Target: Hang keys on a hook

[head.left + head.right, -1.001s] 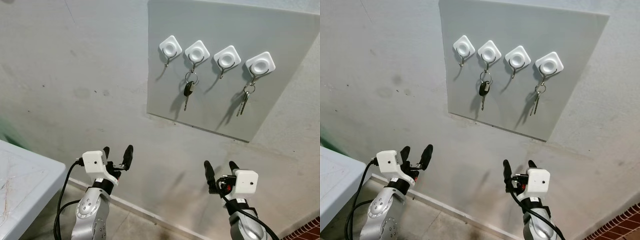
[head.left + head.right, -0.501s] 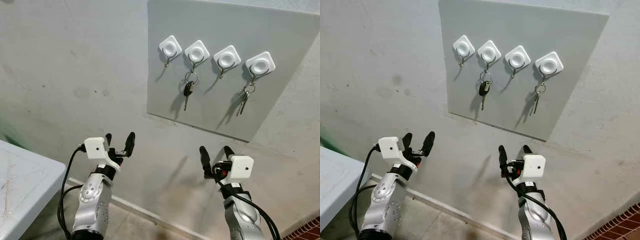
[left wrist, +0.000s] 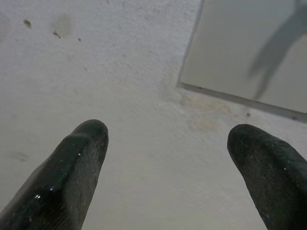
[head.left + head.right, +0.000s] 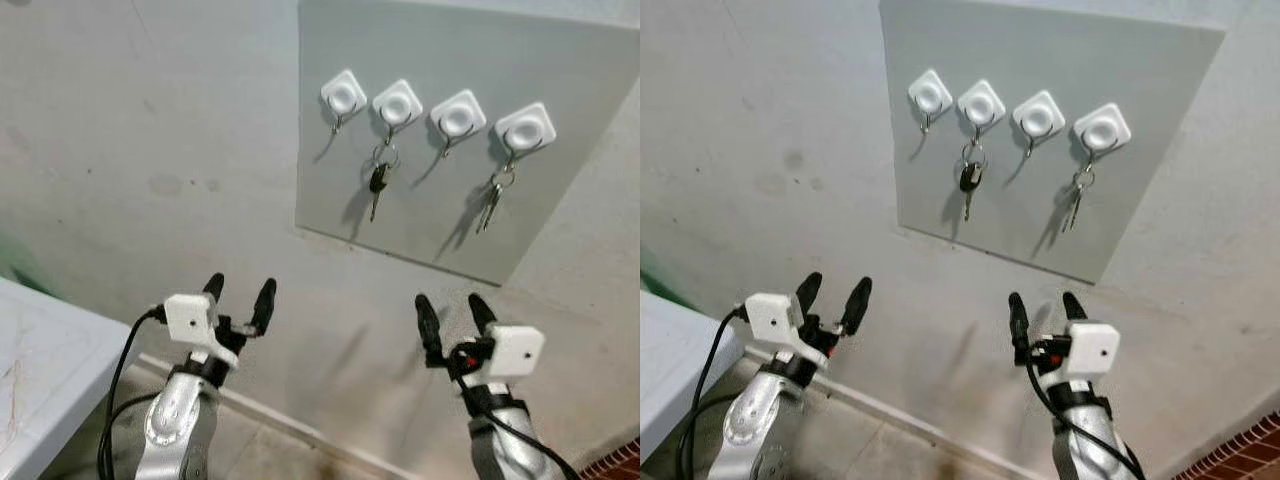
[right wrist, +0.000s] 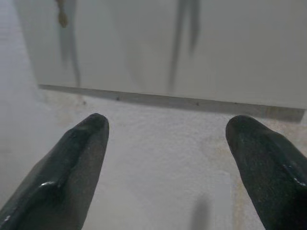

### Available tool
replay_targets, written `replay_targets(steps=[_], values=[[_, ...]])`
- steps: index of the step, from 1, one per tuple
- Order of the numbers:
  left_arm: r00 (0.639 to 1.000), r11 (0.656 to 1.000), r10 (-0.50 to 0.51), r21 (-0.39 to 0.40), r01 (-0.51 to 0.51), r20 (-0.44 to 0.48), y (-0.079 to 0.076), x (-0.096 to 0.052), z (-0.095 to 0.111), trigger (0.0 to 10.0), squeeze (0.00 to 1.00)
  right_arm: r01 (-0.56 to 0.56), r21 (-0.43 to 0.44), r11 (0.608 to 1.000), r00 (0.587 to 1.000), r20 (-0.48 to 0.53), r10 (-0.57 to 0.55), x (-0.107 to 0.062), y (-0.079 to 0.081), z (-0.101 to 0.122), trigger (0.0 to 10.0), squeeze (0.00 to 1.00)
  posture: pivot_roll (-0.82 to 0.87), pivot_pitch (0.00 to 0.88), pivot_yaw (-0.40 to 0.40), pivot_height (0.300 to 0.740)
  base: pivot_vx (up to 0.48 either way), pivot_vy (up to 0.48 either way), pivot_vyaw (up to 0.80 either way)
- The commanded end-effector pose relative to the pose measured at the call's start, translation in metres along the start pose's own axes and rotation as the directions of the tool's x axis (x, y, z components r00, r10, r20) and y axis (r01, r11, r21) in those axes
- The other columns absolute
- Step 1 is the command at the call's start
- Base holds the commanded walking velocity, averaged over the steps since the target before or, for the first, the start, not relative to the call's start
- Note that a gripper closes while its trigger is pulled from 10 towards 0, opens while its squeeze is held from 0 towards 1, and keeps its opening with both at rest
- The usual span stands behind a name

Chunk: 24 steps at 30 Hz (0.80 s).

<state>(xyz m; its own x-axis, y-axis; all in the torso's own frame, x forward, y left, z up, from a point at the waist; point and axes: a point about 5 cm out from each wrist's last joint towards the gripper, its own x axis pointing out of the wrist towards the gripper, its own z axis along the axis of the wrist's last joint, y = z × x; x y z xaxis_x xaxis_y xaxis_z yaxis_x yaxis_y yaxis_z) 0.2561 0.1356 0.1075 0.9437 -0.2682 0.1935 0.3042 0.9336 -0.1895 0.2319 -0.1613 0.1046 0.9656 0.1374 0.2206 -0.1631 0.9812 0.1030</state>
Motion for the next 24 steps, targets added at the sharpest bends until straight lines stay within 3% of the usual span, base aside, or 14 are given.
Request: replay_targets(steps=[1,6,17,24], values=[[0.999,0.999,0.032,-0.005,-0.032,-0.040,0.010,-0.011,-0.006,10.0,0.00,0.025,-0.010,1.000,0.999,-0.047,-0.026,-0.011,-0.009,-0.006,10.0,0.00,-0.01,0.000,-0.012,0.740,0.000,0.000,0.00],[0.996,0.998,0.058,0.002,-0.058,-0.072,0.014,-0.016,-0.009,10.0,0.00,0.065,-0.006,0.998,0.993,-0.093,-0.066,-0.016,-0.014,-0.012,10.0,0.00,-0.01,0.000,-0.013,0.740,0.000,0.000,0.00],[0.991,0.994,0.108,0.020,-0.106,-0.075,0.019,-0.007,-0.010,10.0,0.00,0.070,-0.052,0.996,0.992,-0.098,-0.075,-0.010,-0.014,-0.013,10.0,0.00,-0.01,0.000,-0.008,0.740,0.000,0.000,0.00],[0.990,0.993,0.119,0.035,-0.116,-0.074,0.016,-0.004,-0.010,10.0,0.00,0.073,-0.065,0.995,0.991,-0.106,-0.080,-0.009,-0.014,-0.015,10.0,0.00,-0.01,0.000,-0.010,0.740,0.000,0.000,0.80]])
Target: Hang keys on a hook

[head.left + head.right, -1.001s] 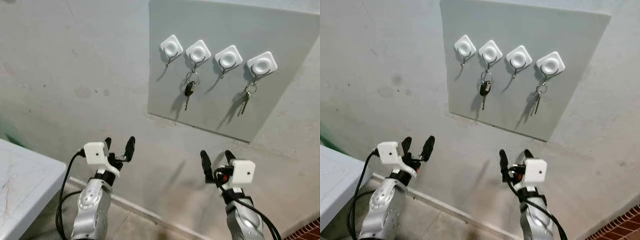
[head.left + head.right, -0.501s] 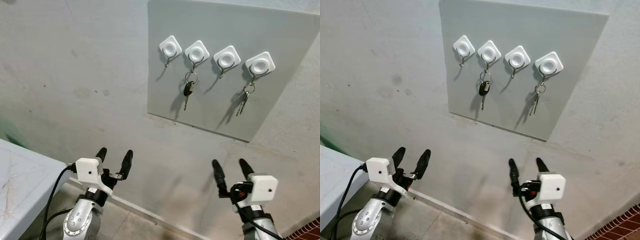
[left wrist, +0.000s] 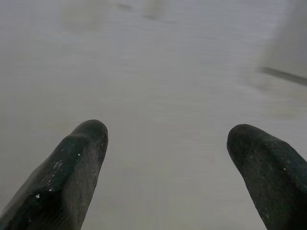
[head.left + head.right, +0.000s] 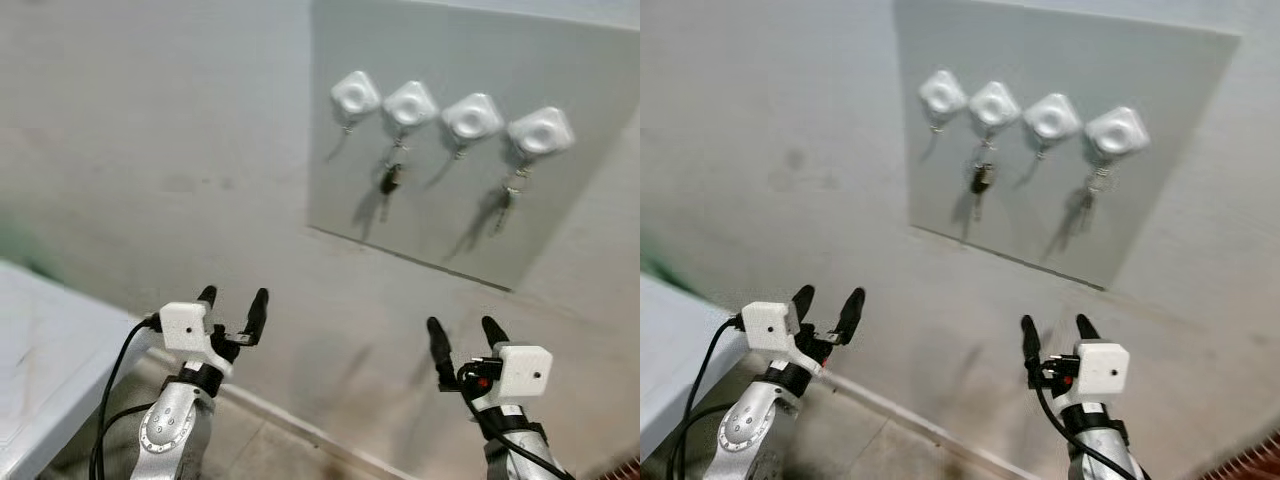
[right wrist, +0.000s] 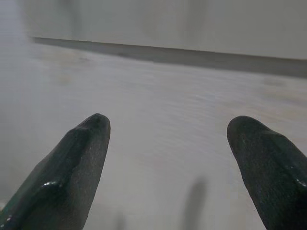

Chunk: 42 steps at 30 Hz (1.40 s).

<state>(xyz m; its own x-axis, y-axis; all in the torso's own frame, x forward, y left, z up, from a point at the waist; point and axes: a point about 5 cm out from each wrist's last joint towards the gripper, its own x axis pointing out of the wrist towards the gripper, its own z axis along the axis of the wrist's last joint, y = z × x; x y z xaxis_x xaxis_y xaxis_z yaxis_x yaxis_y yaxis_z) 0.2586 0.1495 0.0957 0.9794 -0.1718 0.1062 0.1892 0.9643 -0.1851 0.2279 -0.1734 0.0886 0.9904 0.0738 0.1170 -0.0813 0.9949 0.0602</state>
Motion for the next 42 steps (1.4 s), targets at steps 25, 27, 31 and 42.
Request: replay_targets(steps=[25,27,31,42], values=[[1.000,1.000,-0.007,-0.003,0.007,-0.006,-0.0041,0.0038,-0.0007,10.0,0.00,-0.020,-0.004,1.000,1.000,-0.020,0.020,0.0017,0.0052,-0.0062,10.0,0.00,0.00,0.000,-0.007,0.740,0.000,0.095,0.80],[1.000,1.000,-0.014,-0.005,0.014,-0.006,-0.0047,0.0041,-0.0006,10.0,0.00,-0.020,-0.004,1.000,1.000,-0.020,0.020,0.0015,0.0052,-0.0062,10.0,0.00,0.00,0.000,-0.007,0.740,0.000,0.000,0.80],[1.000,1.000,-0.017,-0.004,0.017,-0.009,-0.0055,0.0048,-0.0003,10.0,0.00,-0.021,-0.005,1.000,1.000,-0.021,0.021,0.0012,0.0051,-0.0066,10.0,0.00,0.00,0.000,-0.006,0.740,0.000,0.000,0.80],[1.000,1.000,-0.011,-0.007,0.011,-0.015,-0.0063,0.0043,-0.0002,10.0,0.00,-0.027,-0.010,1.000,0.999,-0.024,0.027,0.0008,0.0053,-0.0071,10.0,0.00,0.00,0.000,-0.013,0.740,0.000,0.000,0.80]])
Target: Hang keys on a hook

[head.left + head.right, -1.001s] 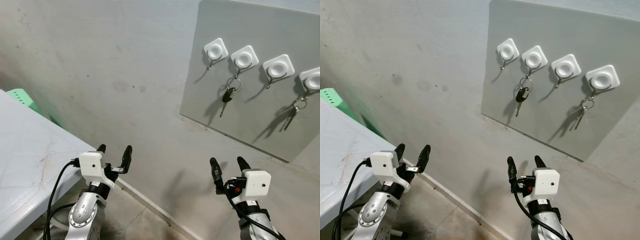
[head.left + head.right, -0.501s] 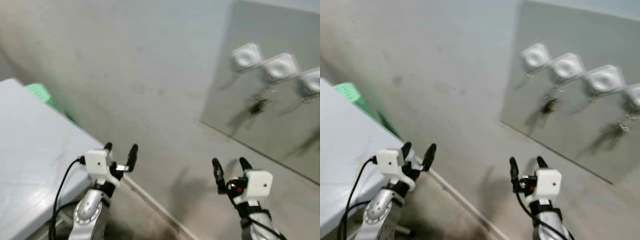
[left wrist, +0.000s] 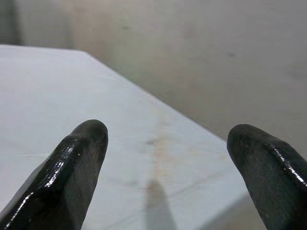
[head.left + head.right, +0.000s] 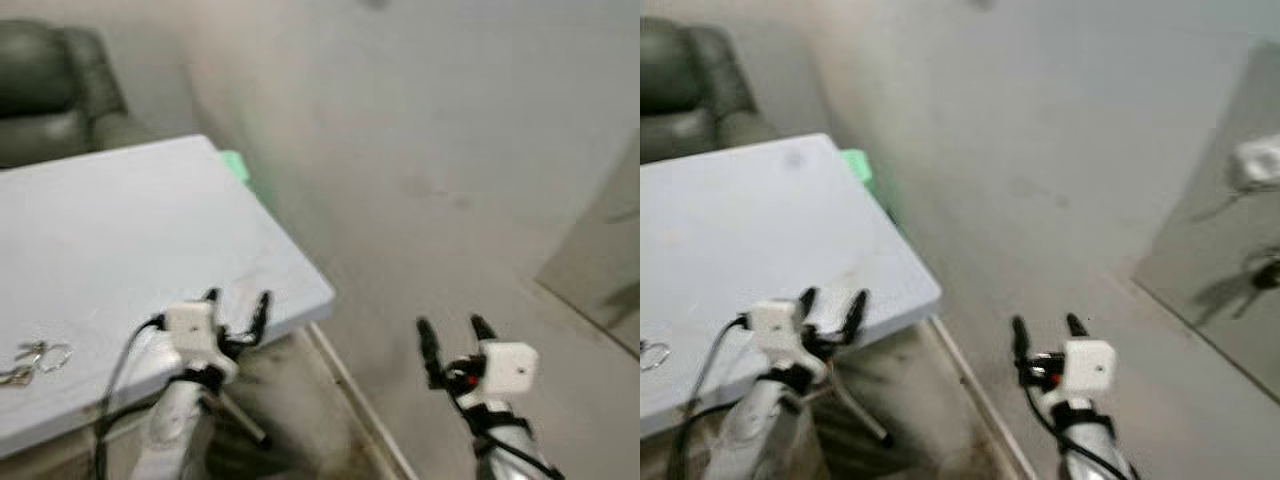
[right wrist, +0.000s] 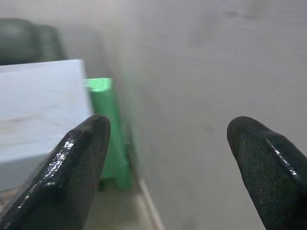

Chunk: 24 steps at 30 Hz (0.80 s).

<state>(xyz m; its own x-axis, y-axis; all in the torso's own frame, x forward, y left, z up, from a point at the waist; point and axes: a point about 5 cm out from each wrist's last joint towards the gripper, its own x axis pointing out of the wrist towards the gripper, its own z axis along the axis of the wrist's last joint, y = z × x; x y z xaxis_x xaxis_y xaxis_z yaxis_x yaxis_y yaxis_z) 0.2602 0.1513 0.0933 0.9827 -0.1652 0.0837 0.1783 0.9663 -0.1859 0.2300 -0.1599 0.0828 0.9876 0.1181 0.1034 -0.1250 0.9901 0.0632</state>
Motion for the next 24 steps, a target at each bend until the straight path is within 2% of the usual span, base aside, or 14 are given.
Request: replay_targets(steps=[1,24], values=[[1.000,1.000,-0.020,-0.007,0.020,0.005,-0.0089,0.0032,0.0020,10.0,0.00,0.015,-0.018,1.000,1.000,-0.008,-0.015,-0.0020,-0.0078,-0.0001,10.0,0.00,0.00,0.000,-0.015,0.740,0.000,0.000,0.80],[1.000,1.000,0.004,-0.013,-0.004,-0.002,-0.0081,0.0022,0.0009,10.0,0.00,0.009,-0.028,1.000,1.000,-0.009,-0.009,-0.0016,-0.0096,0.0022,10.0,0.00,0.01,0.000,-0.025,0.740,0.000,0.000,0.80]])
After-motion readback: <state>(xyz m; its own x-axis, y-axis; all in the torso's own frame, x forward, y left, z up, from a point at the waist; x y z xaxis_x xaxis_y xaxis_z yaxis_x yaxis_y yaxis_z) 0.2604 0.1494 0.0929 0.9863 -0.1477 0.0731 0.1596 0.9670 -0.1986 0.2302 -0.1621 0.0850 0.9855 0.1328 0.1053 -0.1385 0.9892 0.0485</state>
